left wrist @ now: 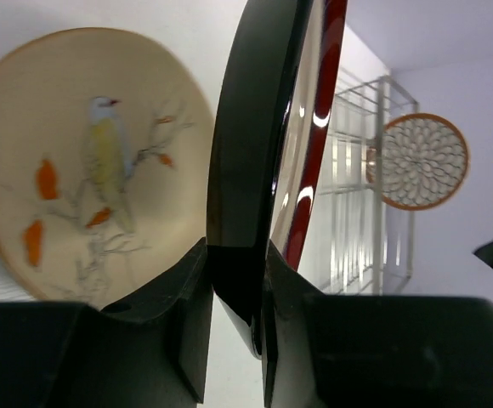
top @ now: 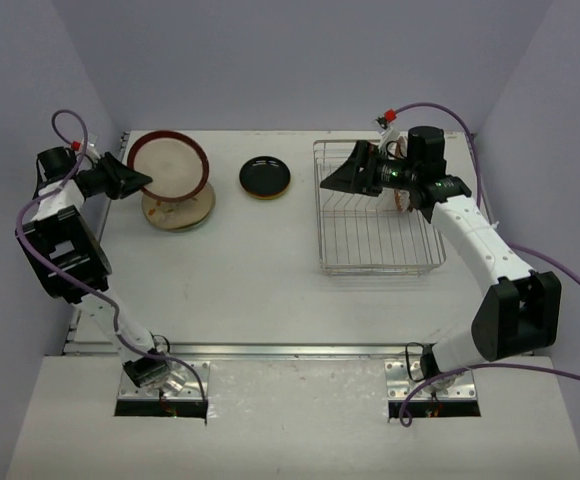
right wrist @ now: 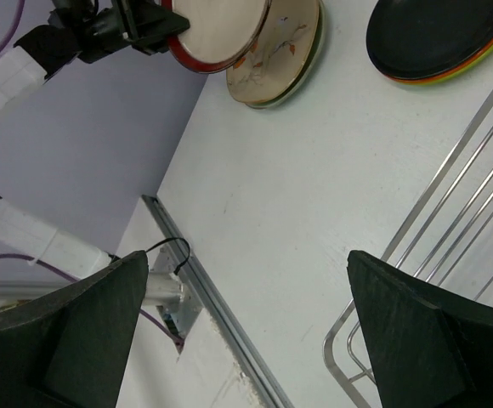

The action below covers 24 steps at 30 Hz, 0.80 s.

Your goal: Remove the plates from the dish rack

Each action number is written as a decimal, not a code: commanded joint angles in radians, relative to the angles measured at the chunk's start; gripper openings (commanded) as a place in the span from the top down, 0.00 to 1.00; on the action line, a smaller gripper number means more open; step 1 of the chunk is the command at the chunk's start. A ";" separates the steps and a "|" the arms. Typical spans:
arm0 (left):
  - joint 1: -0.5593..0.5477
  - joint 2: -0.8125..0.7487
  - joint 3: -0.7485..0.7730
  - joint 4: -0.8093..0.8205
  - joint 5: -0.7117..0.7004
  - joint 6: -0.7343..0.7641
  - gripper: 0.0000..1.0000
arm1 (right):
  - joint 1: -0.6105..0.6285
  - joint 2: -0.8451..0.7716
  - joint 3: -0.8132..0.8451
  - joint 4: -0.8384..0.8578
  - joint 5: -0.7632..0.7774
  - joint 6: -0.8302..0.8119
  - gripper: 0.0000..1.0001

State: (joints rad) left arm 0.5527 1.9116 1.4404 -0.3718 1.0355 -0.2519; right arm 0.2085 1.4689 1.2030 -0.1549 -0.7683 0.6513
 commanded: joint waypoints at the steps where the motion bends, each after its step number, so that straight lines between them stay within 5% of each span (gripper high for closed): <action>1: -0.016 0.043 0.094 -0.124 0.060 0.119 1.00 | 0.003 0.000 0.037 0.004 0.000 -0.033 0.01; 20: 0.015 0.179 0.061 -0.047 0.026 0.079 1.00 | 0.005 0.019 0.051 -0.035 -0.016 -0.051 0.01; 24: 0.019 0.194 0.062 -0.061 0.020 0.089 0.83 | 0.003 0.019 0.052 -0.040 -0.019 -0.053 0.01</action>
State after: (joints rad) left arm 0.5595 2.1075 1.4719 -0.4816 0.9638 -0.1581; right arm 0.2085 1.4887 1.2056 -0.2049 -0.7700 0.6191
